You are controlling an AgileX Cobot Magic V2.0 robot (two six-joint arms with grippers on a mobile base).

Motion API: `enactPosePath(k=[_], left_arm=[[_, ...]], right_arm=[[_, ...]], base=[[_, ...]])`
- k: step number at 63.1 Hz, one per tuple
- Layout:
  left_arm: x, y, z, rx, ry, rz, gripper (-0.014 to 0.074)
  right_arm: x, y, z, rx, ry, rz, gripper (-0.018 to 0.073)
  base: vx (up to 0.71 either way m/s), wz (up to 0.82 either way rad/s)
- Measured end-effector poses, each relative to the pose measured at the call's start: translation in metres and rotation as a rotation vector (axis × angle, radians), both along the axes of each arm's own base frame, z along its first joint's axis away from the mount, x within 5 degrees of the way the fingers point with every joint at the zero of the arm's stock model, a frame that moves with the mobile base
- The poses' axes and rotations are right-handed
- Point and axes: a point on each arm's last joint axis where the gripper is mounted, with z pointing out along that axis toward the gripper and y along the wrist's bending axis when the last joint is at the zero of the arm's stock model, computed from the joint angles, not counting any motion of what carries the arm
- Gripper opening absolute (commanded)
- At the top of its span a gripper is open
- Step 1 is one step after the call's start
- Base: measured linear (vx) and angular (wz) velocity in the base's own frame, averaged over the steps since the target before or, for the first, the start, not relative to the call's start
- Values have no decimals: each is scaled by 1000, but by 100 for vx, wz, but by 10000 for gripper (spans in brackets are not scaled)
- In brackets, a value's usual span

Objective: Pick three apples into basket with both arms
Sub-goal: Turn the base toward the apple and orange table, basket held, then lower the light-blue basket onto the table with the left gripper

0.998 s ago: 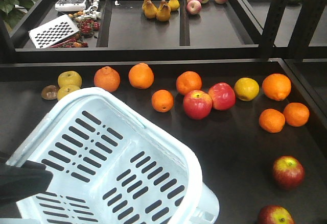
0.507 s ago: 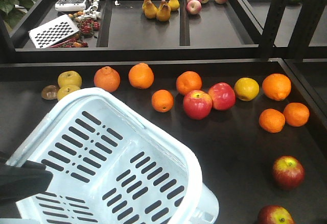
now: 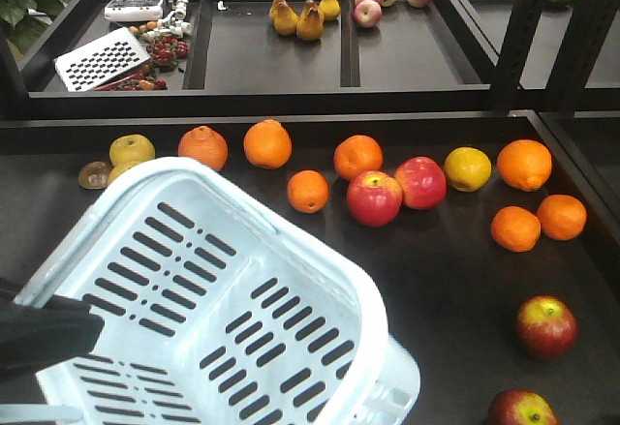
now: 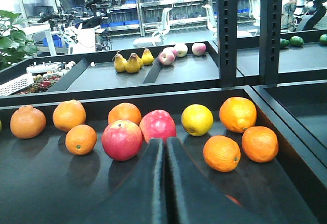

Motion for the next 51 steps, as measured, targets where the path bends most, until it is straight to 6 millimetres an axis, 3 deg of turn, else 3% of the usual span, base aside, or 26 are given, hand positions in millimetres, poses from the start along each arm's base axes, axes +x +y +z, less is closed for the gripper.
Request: enactPosePath(k=[10,20,44,51], left_arm=[[8,-5,-1,10,-33,-17,-6],[30,-21,-13,95,-41,-87,-6],[127,-90,-32,317,-133,-355,-6],[153,-109,-47,363,-141,-418,-6]], right_arm=[[0,0,0,0,0,0,-4],[0,0,0,0,0,0,-4],[0,0,0,0,0,0,-4],[0,0,0,0,0,0,-4]], base=[[0,0],[0,0],[0,0],[0,0]])
